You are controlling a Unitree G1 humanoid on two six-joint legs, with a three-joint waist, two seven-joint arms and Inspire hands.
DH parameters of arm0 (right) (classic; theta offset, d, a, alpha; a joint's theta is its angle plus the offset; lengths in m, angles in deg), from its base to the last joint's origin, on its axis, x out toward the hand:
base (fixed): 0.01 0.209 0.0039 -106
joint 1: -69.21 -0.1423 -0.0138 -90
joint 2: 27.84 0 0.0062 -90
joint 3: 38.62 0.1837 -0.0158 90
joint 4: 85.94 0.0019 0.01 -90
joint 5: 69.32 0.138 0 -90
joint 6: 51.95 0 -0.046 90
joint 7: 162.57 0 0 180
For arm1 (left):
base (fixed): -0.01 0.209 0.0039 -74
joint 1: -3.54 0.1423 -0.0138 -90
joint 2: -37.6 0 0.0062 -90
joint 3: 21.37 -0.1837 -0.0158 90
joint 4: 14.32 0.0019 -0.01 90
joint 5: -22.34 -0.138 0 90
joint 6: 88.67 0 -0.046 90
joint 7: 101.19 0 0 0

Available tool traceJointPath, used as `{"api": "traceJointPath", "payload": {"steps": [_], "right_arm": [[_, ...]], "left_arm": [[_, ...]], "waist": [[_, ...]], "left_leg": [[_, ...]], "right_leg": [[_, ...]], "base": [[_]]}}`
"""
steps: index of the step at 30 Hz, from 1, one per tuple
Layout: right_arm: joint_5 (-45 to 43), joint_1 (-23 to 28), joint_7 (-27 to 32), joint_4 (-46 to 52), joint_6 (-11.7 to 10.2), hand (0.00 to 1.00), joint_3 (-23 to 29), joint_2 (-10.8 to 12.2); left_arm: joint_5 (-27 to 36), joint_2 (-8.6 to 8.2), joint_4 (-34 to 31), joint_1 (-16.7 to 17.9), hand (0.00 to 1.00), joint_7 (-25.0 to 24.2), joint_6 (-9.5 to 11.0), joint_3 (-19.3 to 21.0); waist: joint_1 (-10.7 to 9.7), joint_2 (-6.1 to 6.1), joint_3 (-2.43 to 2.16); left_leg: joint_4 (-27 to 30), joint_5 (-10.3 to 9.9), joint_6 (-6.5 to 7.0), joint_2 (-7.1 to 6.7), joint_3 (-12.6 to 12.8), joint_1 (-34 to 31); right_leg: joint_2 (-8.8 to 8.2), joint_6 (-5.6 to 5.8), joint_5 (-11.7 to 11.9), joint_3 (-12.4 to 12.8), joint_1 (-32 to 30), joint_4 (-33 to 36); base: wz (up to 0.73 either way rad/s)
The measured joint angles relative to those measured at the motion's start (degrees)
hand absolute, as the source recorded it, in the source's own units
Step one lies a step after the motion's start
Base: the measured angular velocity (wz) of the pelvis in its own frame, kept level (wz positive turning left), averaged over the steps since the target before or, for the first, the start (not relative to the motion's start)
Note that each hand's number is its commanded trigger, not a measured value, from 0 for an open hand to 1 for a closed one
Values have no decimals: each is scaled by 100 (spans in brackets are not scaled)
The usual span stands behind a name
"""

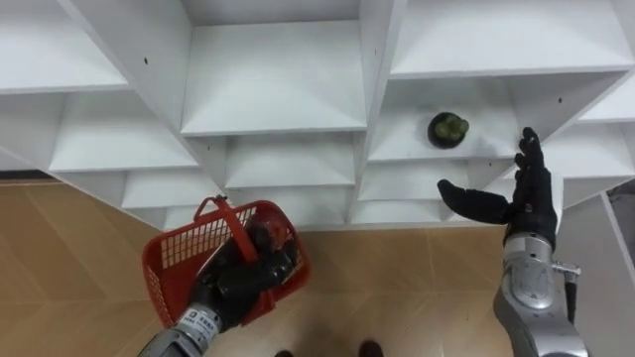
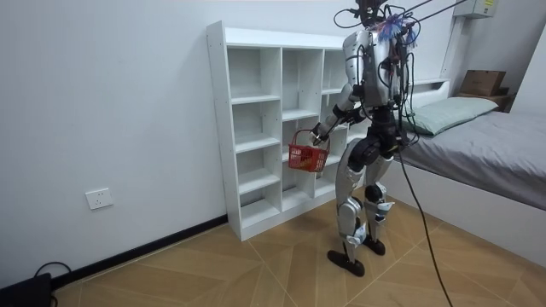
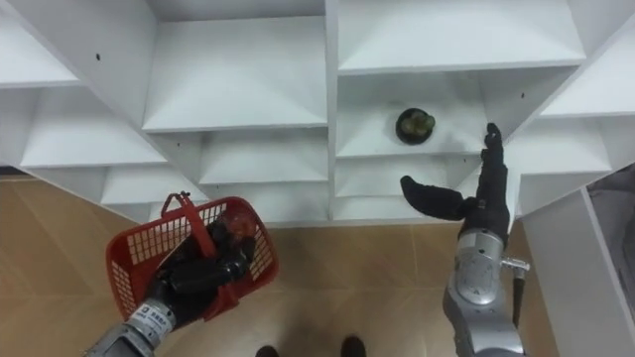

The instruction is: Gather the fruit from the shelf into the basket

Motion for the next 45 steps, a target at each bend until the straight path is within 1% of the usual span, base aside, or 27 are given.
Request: {"api": "traceJointPath", "payload": {"steps": [3, 7, 15, 19, 24, 29, 32, 37, 41, 45], "right_arm": [[6, -27, 3, -4, 13, 0, -42, 0], [12, -155, 6, -4, 13, 0, -76, 0], [28, -231, 19, -48, 13, 0, -113, -1], [13, -423, 17, -258, 17, 0, -107, -2], [-3, -557, 34, -323, 19, 0, -104, -11], [-38, -603, 154, -323, 21, 0, -94, -43], [-258, -656, 312, -324, 23, 0, -87, -95], [-715, -892, 600, -325, 13, 0, -99, -232], [-708, -1035, 781, -357, 11, 0, -104, -243], [-710, -1097, 950, -391, 11, 0, -107, -249]], "left_arm": [[-5, 1, 81, -93, 100, 93, -2, -7], [-4, -7, 127, -171, 100, 98, -2, -11], [-9, -7, 241, -237, 100, 137, -2, -28], [-8, -9, 279, -320, 100, 247, -4, -35], [-4, -8, 280, -340, 100, 251, -5, -49], [-5, 0, 283, -337, 100, 333, -6, -48], [-3, -1, 309, -343, 100, 343, -5, -50], [2, -2, 499, -450, 100, 353, -6, -99], [41, -4, 501, -544, 100, 360, -4, -207], [34, 4, 500, -633, 100, 363, -4, -298]], "waist": [[11, -21, 14], [16, -44, 28], [26, -41, 29], [29, -33, 33], [26, -20, 35], [64, -18, 35], [120, -10, 39], [176, -8, 43], [191, -19, 52], [284, -35, 64]], "left_leg": [[31, 0, 1, 5, 0, -31], [73, 3, 6, 6, 2, -107], [181, 4, 8, 19, 0, -233], [231, 4, 9, 24, -4, -303], [253, 19, 33, 15, -15, -318], [256, 30, 51, 8, -24, -326], [267, 32, 54, 1, -52, -332], [275, 51, 75, 2, -65, -372], [275, 65, 97, -3, -60, -415], [294, 74, 113, -1, -40, -618]], "right_leg": [[-12, -2, -1, -47, -5, -2], [-19, -2, -1, -59, -68, 20], [-33, -3, -2, -105, -144, 68], [-50, -6, -3, -157, -199, 112], [-81, -8, -5, -221, -197, 118], [-99, -7, -5, -242, -196, 141], [-110, -5, -15, -243, -210, 204], [-144, -15, -33, -339, -211, 219], [-193, 5, -59, -373, -246, 218], [-200, 17, -39, -375, -432, 224]], "base": [[4], [1], [1], [3], [6], [2], [0], [9], [9], [0]]}}
